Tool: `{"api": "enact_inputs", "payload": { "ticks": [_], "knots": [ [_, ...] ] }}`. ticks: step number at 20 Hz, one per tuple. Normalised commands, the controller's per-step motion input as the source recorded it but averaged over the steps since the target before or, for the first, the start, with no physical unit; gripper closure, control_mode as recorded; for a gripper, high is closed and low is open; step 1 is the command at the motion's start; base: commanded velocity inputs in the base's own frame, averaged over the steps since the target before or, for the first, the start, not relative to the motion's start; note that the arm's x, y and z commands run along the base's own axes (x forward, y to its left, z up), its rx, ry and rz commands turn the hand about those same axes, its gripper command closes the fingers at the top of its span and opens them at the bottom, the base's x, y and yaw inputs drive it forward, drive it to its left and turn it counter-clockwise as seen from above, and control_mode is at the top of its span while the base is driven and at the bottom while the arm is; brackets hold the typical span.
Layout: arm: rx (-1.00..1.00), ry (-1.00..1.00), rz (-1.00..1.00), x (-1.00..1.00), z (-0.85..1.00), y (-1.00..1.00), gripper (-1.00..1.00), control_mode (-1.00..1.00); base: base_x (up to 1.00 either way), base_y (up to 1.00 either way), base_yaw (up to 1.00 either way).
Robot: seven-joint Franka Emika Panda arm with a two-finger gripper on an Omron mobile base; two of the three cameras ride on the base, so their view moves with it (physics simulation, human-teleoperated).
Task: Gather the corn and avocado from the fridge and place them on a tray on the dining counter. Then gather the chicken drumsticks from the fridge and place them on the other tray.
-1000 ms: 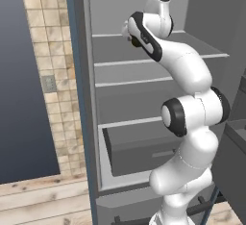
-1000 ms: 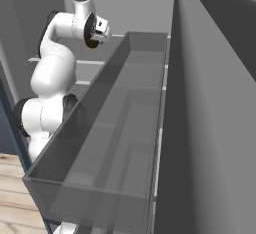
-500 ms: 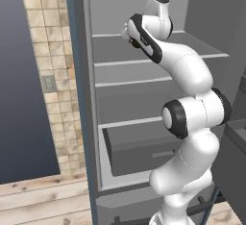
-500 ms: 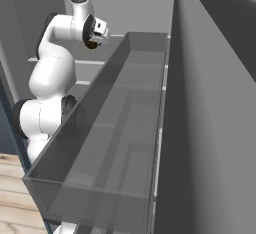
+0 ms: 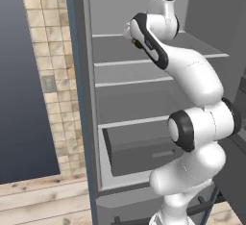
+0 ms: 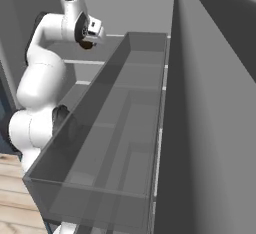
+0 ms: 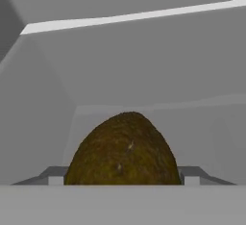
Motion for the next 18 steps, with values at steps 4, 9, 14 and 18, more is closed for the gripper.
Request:
{"api": "enact_inputs", "payload": {
  "ticks": [4,9,14,18],
  "knots": [
    [0.00,-0.12,-0.01,-1.00,0.00,0.00,1.00,-1.00,0.00,0.00,0.00],
    [0.00,-0.11,-0.03,-1.00,0.02,-0.02,1.00,-1.00,0.00,0.00,0.00],
    [0.00,-0.03,-0.05,-1.00,0.12,-0.02,1.00,-1.00,0.00,0.00,0.00],
    [0.00,0.00,-0.05,-1.00,0.15,-0.01,1.00,-1.00,0.00,0.00,0.00]
  ]
}}
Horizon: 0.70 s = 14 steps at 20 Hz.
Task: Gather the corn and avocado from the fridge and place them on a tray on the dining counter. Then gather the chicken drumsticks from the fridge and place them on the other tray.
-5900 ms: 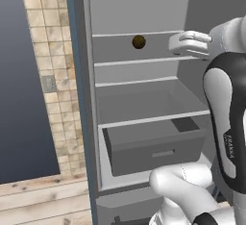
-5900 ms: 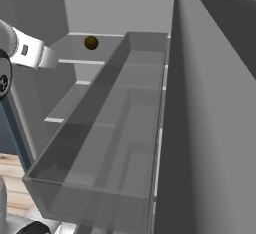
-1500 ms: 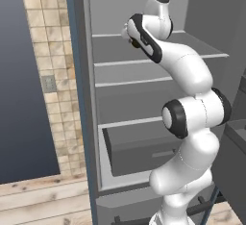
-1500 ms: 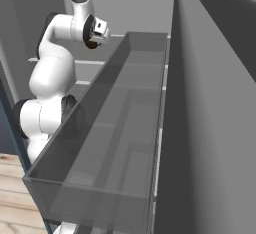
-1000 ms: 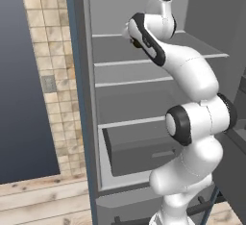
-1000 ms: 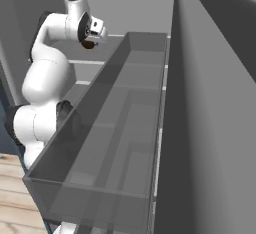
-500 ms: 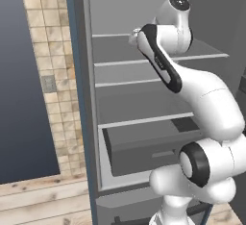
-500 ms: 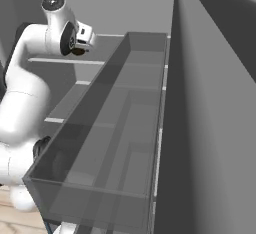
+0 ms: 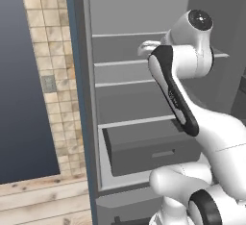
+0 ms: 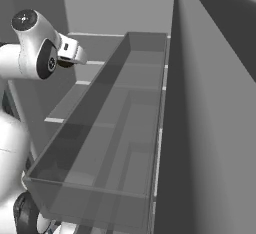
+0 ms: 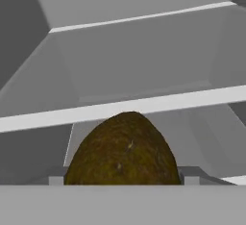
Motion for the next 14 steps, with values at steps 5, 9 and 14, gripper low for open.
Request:
{"api": "enact_inputs", "payload": {
  "ticks": [5,9,14],
  "knots": [
    [0.00,0.00,-0.06,-1.00,0.10,0.00,1.00,-1.00,0.00,0.00,0.00],
    [0.00,0.00,-0.05,-1.00,0.01,0.00,1.00,-1.00,0.00,0.00,0.00],
    [0.00,-0.06,-0.05,-0.86,0.00,0.03,1.00,-1.00,0.00,0.00,0.00]
  ]
}}
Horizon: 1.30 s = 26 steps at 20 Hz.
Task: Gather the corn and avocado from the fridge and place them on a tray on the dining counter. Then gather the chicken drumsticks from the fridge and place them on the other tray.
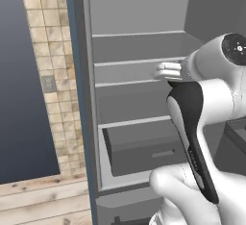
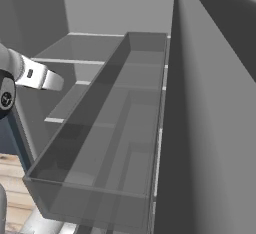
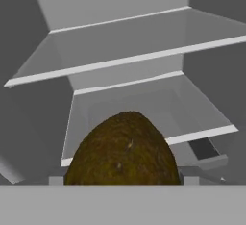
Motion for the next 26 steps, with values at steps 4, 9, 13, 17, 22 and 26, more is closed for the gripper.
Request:
{"api": "enact_inputs", "payload": {
  "ticks": [4,9,13,17,22,26],
  "knots": [
    [0.00,0.00,-0.01,-0.17,-0.01,0.00,1.00,-1.00,0.00,0.00,0.00],
    [0.00,0.00,0.00,-0.26,-0.21,0.07,1.00,-1.00,0.00,0.00,0.00],
    [0.00,0.00,0.00,-0.68,-0.32,0.07,1.00,-1.00,0.00,0.00,0.00],
    [0.00,0.00,-0.01,-0.77,-0.25,0.15,1.00,-1.00,0.00,0.00,0.00],
    [0.00,0.04,-0.07,-0.16,-0.09,0.23,1.00,-1.00,0.00,0.00,0.00],
    [0.00,0.07,-0.06,0.04,-0.04,0.35,1.00,1.00,0.00,0.08,-0.02]
  ]
}}
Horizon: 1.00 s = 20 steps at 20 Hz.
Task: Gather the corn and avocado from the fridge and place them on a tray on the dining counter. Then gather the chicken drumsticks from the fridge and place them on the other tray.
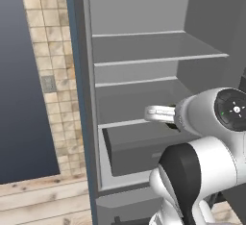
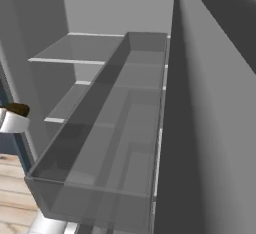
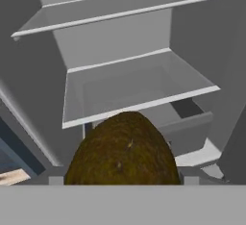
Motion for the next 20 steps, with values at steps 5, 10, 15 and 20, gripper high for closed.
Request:
{"api": "enact_inputs", "payload": {
  "ticks": [5,10,15,20],
  "knots": [
    [0.00,0.00,0.00,0.00,0.00,0.00,1.00,1.00,-0.53,0.26,-0.06],
    [0.00,0.00,0.00,0.00,0.00,0.00,1.00,1.00,-0.62,0.22,-0.06],
    [0.00,0.00,0.00,0.00,0.00,0.00,1.00,1.00,-0.81,0.26,-0.04],
    [0.00,0.00,0.00,0.00,0.00,0.00,1.00,1.00,-0.90,0.52,-0.03]
  ]
}}
